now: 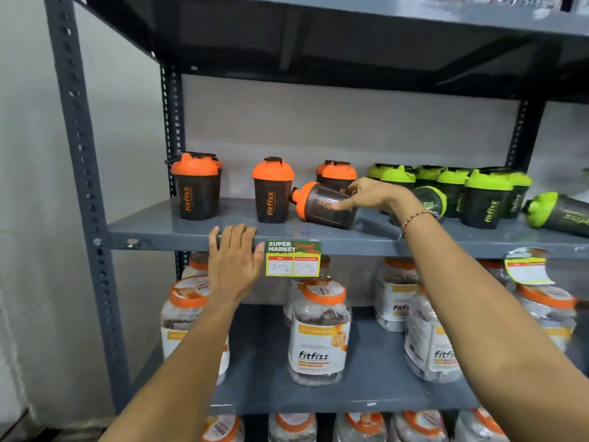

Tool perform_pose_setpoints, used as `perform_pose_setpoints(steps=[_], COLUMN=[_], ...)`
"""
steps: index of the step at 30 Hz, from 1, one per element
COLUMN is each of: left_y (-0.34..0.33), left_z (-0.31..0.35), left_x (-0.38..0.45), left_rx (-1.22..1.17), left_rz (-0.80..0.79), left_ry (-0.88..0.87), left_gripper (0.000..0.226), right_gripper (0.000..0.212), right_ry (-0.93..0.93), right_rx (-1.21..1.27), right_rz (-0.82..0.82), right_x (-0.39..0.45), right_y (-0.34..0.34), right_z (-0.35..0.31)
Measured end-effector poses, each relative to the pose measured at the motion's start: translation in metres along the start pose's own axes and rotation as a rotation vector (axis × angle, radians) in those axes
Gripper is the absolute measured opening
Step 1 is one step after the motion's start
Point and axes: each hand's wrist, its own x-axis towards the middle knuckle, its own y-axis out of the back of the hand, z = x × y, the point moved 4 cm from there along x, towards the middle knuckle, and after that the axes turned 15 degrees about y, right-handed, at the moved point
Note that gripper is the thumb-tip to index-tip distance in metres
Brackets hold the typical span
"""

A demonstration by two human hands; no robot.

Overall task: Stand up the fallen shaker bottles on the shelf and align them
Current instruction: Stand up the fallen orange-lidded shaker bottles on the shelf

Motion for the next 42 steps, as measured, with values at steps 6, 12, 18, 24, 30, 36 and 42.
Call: perform_pose_setpoints(steps=[6, 12, 18, 24, 30, 36, 42], left_y=[0.001, -0.001, -0.002, -0.002, -0.002, 0.002, 0.006], left_z=[-0.002, -0.001, -0.001, -0.002, -0.003, -0.001, 0.000], left_x=[-0.004, -0.005, -0.005, -0.005, -0.005, -0.005, -0.005], left_rx=[0.009, 0.011, 0.007, 0.000, -0.007, -0.030, -0.093], left_rz=[0.019, 0.038, 0.029, 0.033, 0.017, 0.020, -0.038], left_ry=[-0.015, -0.009, 0.009, 0.003, -0.005, -0.021, 0.018], left_gripper=[0.039, 0.037, 0.038, 0.036, 0.037, 0.036, 0.040], right_gripper=[0.082, 0.041, 0.056, 0.062, 0.057, 0.054, 0.055], right_ry=[-0.016, -0.030, -0.055, 0.041, 0.022, -0.020, -0.056], right_rx=[-0.022, 0.273, 1.061, 1.224, 0.896, 0.655, 0.505], right_rz=[-0.127, 0.001, 0.193, 0.263, 0.357, 0.276, 0.236], right_x=[0.016, 0.010, 0.003, 0.009, 0.032, 0.041, 0.033], right_y=[0.000, 0.005, -0.018, -0.035, -0.052, -0.057, -0.058], right_z=[0.018, 0.041, 0.074, 0.051, 0.052, 0.049, 0.038])
